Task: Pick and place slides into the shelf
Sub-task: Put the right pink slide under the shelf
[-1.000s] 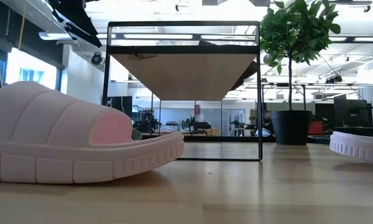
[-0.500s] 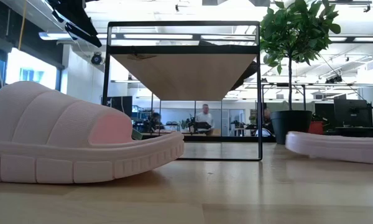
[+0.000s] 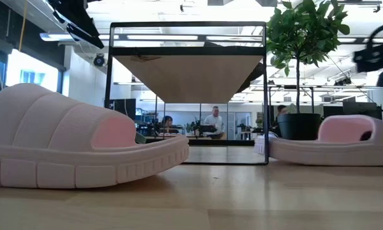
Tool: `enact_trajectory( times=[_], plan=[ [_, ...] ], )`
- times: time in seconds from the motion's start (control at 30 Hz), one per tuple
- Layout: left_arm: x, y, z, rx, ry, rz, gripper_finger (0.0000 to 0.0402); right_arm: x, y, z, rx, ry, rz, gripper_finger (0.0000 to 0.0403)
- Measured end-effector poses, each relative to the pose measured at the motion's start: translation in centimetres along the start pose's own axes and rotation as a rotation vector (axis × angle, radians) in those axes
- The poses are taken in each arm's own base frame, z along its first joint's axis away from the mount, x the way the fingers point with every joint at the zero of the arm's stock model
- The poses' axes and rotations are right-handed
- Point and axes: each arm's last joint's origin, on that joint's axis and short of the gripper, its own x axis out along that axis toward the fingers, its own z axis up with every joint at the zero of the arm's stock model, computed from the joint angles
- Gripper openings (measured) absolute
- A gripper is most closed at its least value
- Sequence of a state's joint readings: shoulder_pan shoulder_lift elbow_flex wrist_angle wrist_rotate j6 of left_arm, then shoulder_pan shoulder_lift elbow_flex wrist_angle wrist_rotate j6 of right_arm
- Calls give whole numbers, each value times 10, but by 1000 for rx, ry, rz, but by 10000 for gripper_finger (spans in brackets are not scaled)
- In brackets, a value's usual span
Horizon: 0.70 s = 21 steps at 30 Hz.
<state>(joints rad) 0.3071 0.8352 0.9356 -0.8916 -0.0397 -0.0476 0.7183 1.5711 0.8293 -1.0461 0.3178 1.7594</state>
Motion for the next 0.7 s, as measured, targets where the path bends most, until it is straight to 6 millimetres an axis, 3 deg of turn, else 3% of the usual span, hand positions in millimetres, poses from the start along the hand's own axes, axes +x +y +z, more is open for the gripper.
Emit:
enact_trajectory(
  times=[0.17, 0.37, 0.53, 0.7],
  plan=[
    [0, 0, 0, 16, 1, -11, 223, 1, 3, 13, 63, 16, 30, 23],
    [0, 0, 0, 18, 1, -11, 223, -20, -14, 21, 172, -64, 108, 23],
    [0, 0, 0, 25, 0, -11, 223, -33, -31, 22, 122, -29, 107, 23],
    [0, 0, 0, 25, 0, -6, 223, -21, -34, 14, 92, 20, 101, 23]
  ],
)
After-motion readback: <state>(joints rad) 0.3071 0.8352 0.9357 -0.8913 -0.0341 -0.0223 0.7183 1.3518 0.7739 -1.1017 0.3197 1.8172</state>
